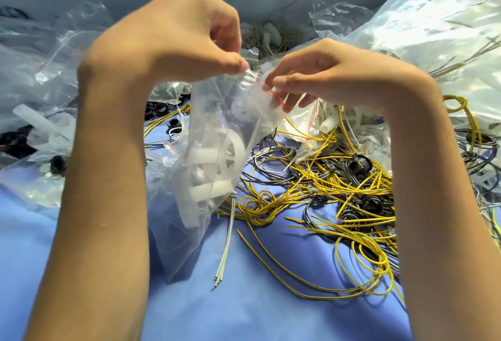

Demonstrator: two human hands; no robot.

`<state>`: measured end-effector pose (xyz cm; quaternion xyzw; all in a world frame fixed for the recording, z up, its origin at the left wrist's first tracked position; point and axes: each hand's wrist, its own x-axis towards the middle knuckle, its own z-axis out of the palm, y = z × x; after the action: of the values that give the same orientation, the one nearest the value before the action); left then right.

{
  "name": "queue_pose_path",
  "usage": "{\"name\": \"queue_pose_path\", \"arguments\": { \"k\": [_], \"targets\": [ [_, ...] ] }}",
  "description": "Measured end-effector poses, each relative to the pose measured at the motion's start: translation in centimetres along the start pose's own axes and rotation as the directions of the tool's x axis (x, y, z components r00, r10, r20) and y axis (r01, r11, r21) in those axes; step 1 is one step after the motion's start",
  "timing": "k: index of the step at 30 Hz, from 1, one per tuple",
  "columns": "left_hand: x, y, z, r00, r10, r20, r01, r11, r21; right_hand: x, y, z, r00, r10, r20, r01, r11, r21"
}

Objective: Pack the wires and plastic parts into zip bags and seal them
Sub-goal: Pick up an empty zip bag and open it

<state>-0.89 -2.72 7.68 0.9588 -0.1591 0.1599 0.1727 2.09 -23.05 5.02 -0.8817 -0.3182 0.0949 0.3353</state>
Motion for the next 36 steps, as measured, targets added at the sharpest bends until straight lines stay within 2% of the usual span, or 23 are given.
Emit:
{"name": "queue_pose_path", "arguments": {
  "k": [5,8,10,12,14,17,20,22,25,30,36],
  "targets": [
    [0.2,0.3,0.5,1.0,-0.02,0.011,0.021,0.999,-0.031,-0.3,0.3,-0.3,0.998,0.043,-0.04,-0.043,0.999,0.001],
    [0.2,1.1,0.7,0.999,0.043,0.031,-0.042,0.998,-0.043,-0.3,1.0,-0.7,0.99,0.108,-0.087,-0.121,0.981,-0.149],
    [0.1,1.9,0.8,0.993,0.114,0.032,-0.112,0.992,-0.053,-0.4,1.6,-0.8,0.977,0.208,-0.04,-0.211,0.948,-0.237],
    [0.1,2.8,1.0,0.982,0.186,0.041,-0.183,0.981,-0.068,-0.3,2.2,-0.6,0.949,0.31,0.054,-0.294,0.934,-0.203],
    [0.2,3.9,1.3,0.969,0.223,0.104,-0.209,0.97,-0.126,-0.3,2.6,-0.3,0.926,0.364,0.102,-0.348,0.926,-0.144],
    [0.2,5.3,2.3,0.899,0.249,0.36,-0.226,0.968,-0.104,-0.2,2.9,-0.3,0.914,0.393,0.102,-0.385,0.919,-0.089],
    [0.5,5.8,4.1,0.796,0.162,0.583,-0.223,0.974,0.034,-0.3,2.9,-0.3,0.904,0.413,0.113,-0.402,0.91,-0.103],
    [1.0,5.9,5.6,0.767,0.112,0.632,-0.194,0.979,0.062,-0.1,3.1,-0.3,0.906,0.41,0.11,-0.402,0.912,-0.086],
    [1.6,5.9,8.0,0.695,0.06,0.716,-0.099,0.995,0.012,0.2,3.3,-0.3,0.912,0.398,0.096,-0.392,0.917,-0.078],
    [1.8,5.1,11.7,0.582,-0.023,0.813,-0.067,0.995,0.077,-0.1,3.4,-0.5,0.925,0.371,0.078,-0.365,0.928,-0.078],
    [2.0,5.1,12.8,0.594,-0.017,0.804,-0.064,0.996,0.069,-0.5,3.3,-0.8,0.933,0.356,0.057,-0.351,0.933,-0.078]
  ]
}}
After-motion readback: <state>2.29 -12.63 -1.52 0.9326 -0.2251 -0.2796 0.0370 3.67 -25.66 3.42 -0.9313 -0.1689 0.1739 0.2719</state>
